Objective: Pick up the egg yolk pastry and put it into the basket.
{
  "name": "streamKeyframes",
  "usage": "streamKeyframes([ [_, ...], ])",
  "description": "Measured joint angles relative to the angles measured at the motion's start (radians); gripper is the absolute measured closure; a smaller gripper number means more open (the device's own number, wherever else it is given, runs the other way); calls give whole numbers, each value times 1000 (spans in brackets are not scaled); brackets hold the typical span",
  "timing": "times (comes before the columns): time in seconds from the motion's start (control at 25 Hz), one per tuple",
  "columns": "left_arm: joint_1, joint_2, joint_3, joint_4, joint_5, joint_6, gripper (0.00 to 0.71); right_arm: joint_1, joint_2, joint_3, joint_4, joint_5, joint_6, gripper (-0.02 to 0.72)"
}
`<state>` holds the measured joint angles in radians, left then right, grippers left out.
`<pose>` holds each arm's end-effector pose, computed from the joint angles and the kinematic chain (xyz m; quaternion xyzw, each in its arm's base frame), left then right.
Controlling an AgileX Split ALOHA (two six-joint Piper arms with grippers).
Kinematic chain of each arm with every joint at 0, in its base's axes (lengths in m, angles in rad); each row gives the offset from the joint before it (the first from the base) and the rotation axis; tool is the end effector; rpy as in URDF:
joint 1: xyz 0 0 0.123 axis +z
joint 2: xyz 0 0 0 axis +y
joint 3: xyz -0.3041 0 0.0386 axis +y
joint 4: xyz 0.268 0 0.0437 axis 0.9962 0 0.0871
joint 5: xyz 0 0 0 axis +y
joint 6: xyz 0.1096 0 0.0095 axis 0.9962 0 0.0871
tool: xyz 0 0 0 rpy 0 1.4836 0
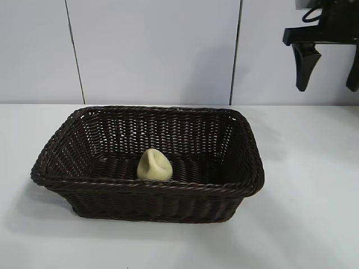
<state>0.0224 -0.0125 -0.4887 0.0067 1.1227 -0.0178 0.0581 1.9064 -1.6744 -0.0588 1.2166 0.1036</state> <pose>0.0041 0.0008 0.2688 -0.0177 0.8685 0.0045 0.4953 0.4299 0.0189 0.2709 0.0154 0.9940 -0.0200 0.1064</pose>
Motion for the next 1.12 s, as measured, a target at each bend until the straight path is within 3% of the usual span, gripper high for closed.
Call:
streamKeyframes([
  [0.28,0,0,0,0,0,0,144,-35,-54,93,2,-1,-31,125],
  [0.84,0,0,0,0,-1,0,144,-35,-541,652,21,-6,-45,125],
  [1.12,0,0,0,0,-1,0,144,-35,-902,945,21,-144,-45,125],
])
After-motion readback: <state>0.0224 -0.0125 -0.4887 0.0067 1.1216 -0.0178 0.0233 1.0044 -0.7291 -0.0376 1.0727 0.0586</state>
